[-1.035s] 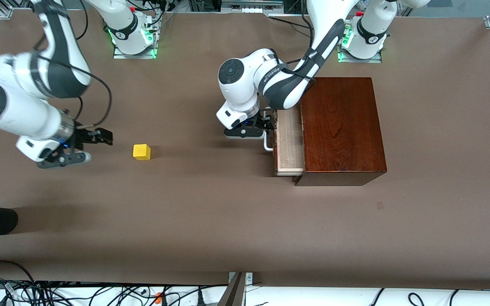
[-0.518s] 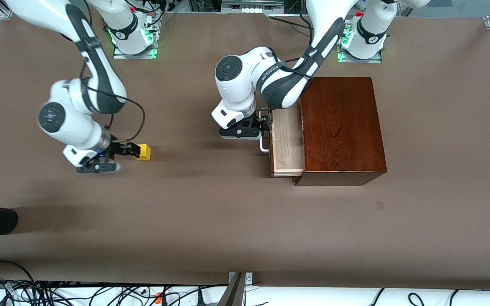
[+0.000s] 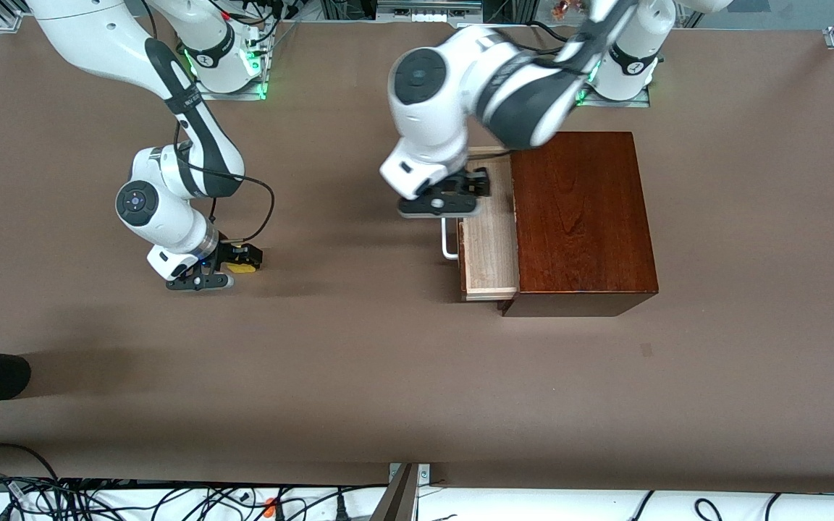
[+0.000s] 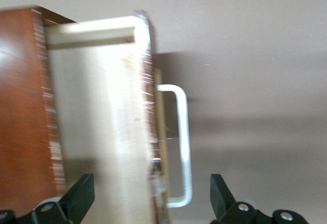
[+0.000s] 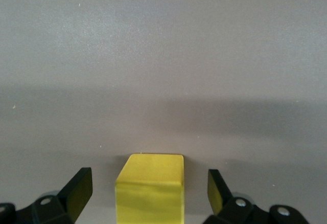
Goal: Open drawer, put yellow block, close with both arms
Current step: 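Grasp the yellow cube with the right gripper while the left gripper withdraws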
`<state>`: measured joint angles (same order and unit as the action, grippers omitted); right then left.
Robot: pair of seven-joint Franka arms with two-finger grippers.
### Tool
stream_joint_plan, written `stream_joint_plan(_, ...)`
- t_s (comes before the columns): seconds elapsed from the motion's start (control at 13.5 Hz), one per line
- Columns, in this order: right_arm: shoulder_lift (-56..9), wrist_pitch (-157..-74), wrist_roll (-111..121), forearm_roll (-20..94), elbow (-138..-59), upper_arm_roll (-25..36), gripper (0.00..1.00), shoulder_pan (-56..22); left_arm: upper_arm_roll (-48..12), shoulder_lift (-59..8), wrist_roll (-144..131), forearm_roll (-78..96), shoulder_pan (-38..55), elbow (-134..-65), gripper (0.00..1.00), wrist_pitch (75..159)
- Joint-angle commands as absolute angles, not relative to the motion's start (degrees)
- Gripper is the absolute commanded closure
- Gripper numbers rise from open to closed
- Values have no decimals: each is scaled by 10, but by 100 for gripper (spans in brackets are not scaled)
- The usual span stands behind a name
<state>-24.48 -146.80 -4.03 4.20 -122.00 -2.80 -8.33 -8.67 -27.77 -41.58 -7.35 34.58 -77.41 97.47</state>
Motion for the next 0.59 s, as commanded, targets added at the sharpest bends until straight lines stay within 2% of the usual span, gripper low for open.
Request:
stream_joint_plan(0.0,-223,-1472,-44,50,-1246,-29,2,-82,-91,-228,-315,-50,269,-783,0,925)
stream_joint_plan(0.15,-210,-1472,-44,50,-1262,-29,7,-82,-91,-205,-242,-17,203,-784,0,913)
stream_joint_plan(0.3,-210,-1471,-43,50,-1265,-28,20,-82,-89,-186,-202,-10,158,-785,0,889)
stream_joint_plan(0.44,-213,-1470,-35,50,-1265,-27,40,-81,-89,-170,-163,-6,114,-785,0,871)
stream_joint_plan(0.52,-214,-1470,-34,50,-1265,-27,46,-81,-84,-160,-128,-3,97,-785,0,871)
